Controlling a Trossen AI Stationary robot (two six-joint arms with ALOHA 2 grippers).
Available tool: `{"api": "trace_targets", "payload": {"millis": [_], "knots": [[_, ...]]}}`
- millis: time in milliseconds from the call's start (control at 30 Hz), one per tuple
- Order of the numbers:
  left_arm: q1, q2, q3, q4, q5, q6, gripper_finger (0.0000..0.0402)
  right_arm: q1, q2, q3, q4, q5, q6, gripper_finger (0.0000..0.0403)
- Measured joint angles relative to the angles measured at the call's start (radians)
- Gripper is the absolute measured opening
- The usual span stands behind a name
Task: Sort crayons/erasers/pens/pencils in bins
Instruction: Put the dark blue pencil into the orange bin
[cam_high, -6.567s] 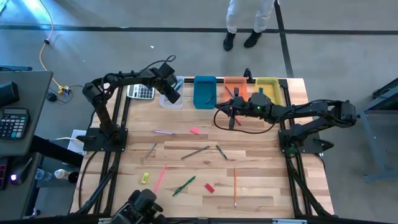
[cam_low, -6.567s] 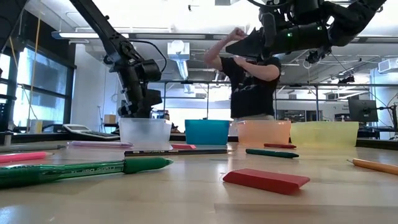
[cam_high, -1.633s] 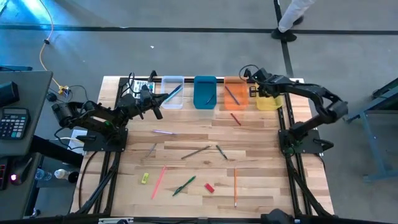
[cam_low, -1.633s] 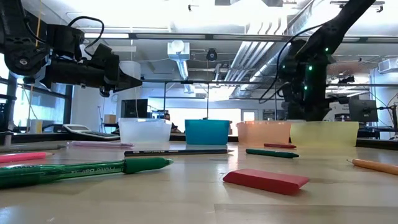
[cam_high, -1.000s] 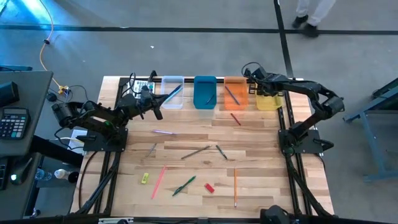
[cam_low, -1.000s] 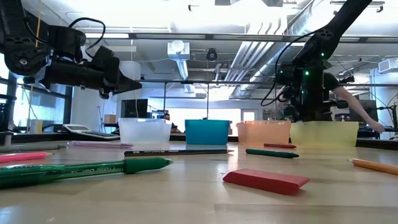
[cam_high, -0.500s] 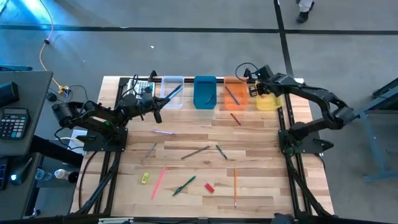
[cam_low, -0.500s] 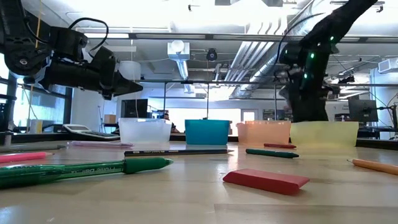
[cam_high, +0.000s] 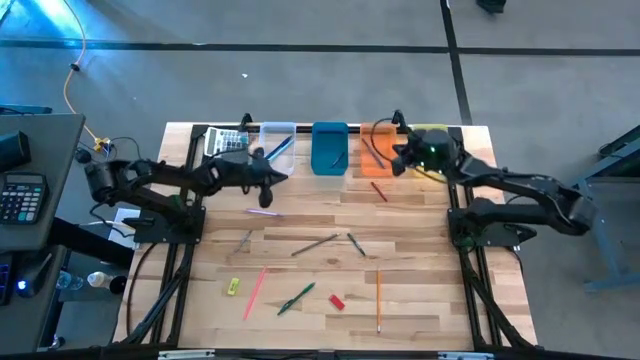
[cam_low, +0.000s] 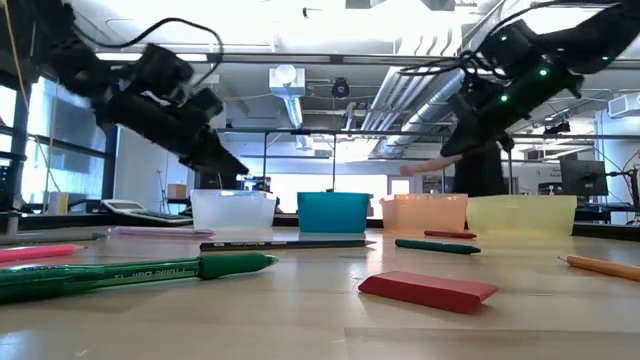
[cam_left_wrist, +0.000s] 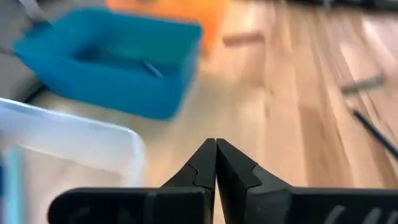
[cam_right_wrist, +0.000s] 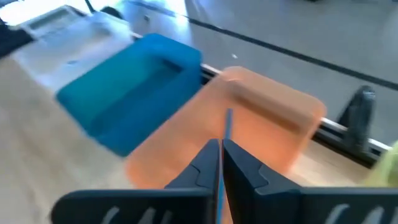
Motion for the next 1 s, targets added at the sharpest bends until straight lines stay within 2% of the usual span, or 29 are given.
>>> {"api": "trace_targets", "payload": {"millis": [133, 333, 600, 700, 1000], "knots": [[-0.094, 0.000, 0.111, -0.295, -0.025, 0.016, 0.0000, 0.066, -0.040, -0.052, 0.064, 0.000, -0.025, 0.0003], [-0.311, 0.000, 0.232, -0.584, -0.250, -0.061, 0.0000, 0.151, -0.031, -0.092, 0.185, -0.005, -0.151, 0.0001], [-0.568, 0.013, 0.319, -0.692, -0.468, -0.375, 0.0006, 0.211, -0.020, -0.255, 0.611, -0.100, -0.163, 0.0000], [-0.649, 0.045, 0.347, -0.737, -0.560, -0.466, 0.0019, 0.215, -0.024, -0.286, 0.689, -0.112, -0.162, 0.0000], [-0.774, 0.214, 0.433, -0.726, -0.559, -0.642, 0.0074, 0.253, -0.024, -0.290, 0.697, -0.131, -0.148, 0.0000]]}}
